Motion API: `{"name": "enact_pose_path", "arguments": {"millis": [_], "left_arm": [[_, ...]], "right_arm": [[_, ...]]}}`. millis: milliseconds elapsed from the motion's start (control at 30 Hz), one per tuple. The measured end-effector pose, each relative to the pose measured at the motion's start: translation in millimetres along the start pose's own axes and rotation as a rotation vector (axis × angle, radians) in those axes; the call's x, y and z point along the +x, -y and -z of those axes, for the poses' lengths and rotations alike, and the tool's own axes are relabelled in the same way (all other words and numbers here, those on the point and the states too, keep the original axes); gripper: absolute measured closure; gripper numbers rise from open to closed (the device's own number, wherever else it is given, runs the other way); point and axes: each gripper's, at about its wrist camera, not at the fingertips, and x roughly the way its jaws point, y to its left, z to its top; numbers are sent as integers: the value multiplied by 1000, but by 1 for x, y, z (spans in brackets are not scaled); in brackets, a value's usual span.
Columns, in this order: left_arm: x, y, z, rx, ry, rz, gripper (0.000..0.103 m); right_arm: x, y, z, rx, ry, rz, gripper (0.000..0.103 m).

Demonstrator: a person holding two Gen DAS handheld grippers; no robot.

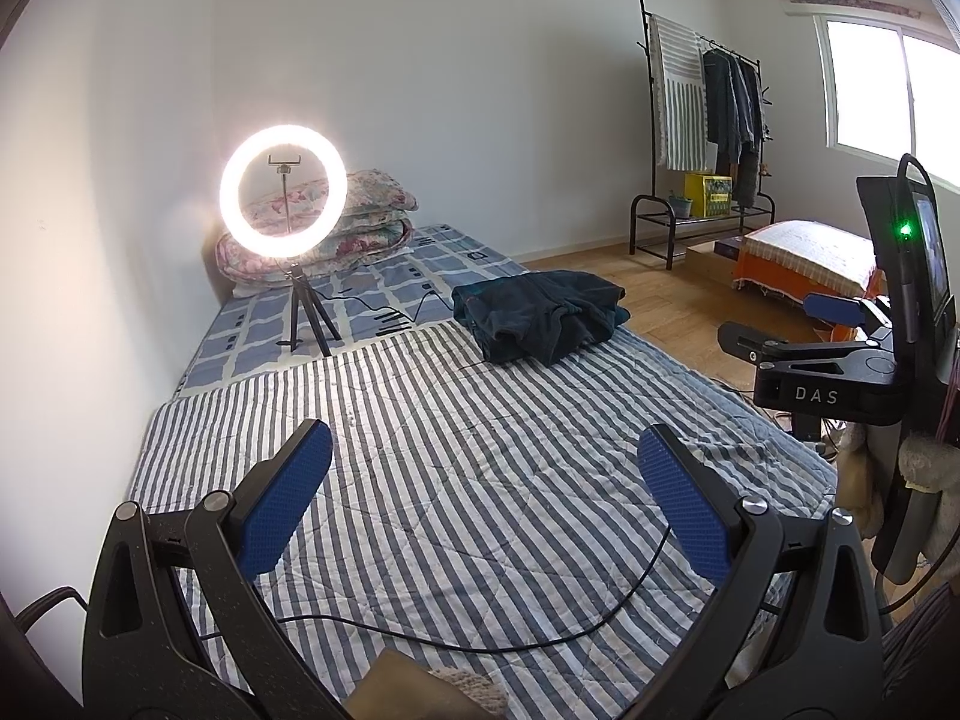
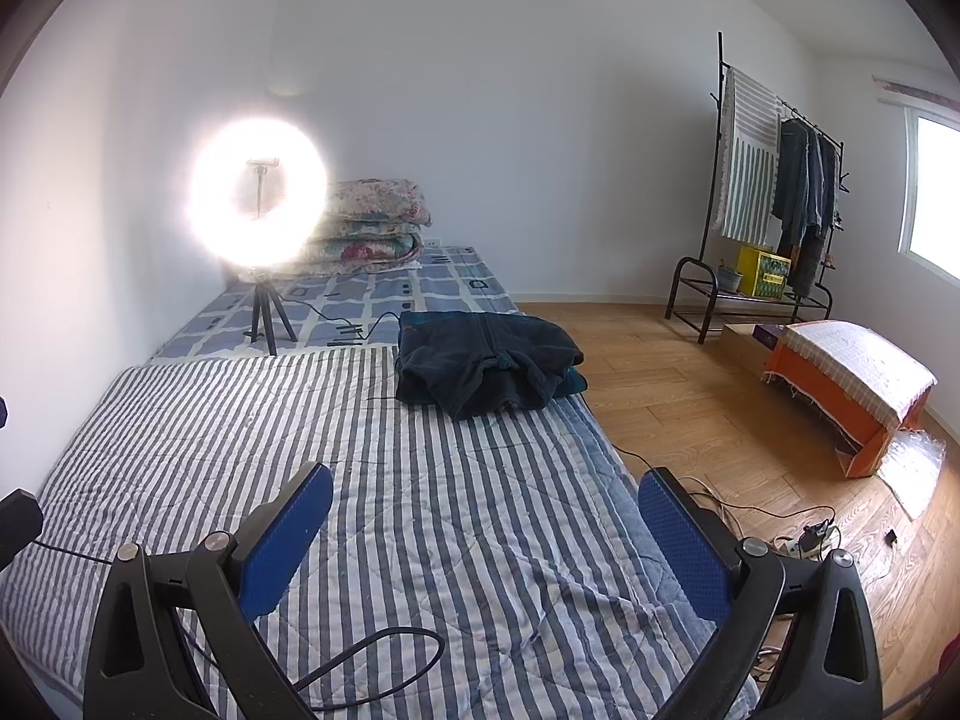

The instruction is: Fold large clothes

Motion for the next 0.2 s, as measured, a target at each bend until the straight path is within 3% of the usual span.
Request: {"name": "enact_pose_path", "arguments": {"millis": [200], "left_arm": [[-2, -2, -9, 4, 21, -14, 0]], "right_arm": [[0, 0, 0, -1, -1, -2, 0]]}}
